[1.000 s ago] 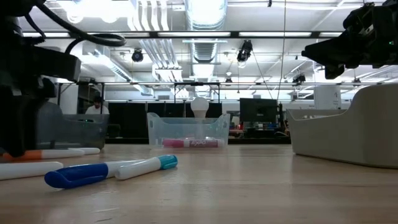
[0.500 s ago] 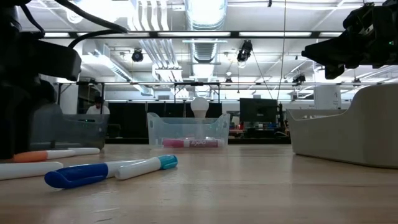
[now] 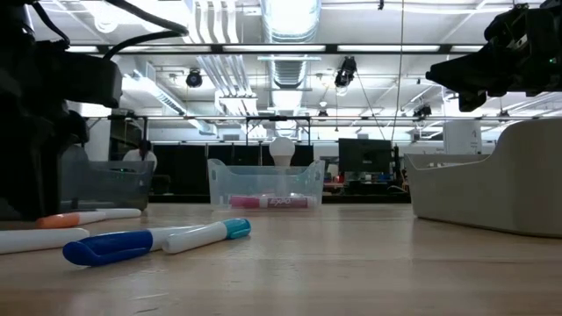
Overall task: Pick & Place Markers
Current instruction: Put the purple mini marker into the transparent black bin
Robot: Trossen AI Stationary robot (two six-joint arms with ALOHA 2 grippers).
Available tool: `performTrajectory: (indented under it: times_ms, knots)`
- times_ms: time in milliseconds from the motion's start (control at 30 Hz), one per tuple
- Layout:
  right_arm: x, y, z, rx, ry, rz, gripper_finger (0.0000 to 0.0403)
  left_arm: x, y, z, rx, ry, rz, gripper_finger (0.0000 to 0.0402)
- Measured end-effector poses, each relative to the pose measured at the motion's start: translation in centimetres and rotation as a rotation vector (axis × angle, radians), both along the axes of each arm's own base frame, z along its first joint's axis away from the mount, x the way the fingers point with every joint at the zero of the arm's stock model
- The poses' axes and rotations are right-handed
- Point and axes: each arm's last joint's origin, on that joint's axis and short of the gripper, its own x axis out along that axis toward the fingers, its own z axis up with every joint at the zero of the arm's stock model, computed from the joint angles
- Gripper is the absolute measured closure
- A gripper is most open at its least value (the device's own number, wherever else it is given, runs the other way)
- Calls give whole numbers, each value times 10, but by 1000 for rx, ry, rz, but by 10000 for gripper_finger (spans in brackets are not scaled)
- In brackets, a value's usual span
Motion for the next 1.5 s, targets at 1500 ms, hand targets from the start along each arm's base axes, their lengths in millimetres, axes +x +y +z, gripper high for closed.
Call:
performTrajectory:
  times_ms: [1500]
  knots:
    - [0, 0, 0, 0, 0, 0, 335, -15, 12, 19, 250, 273, -250, 319]
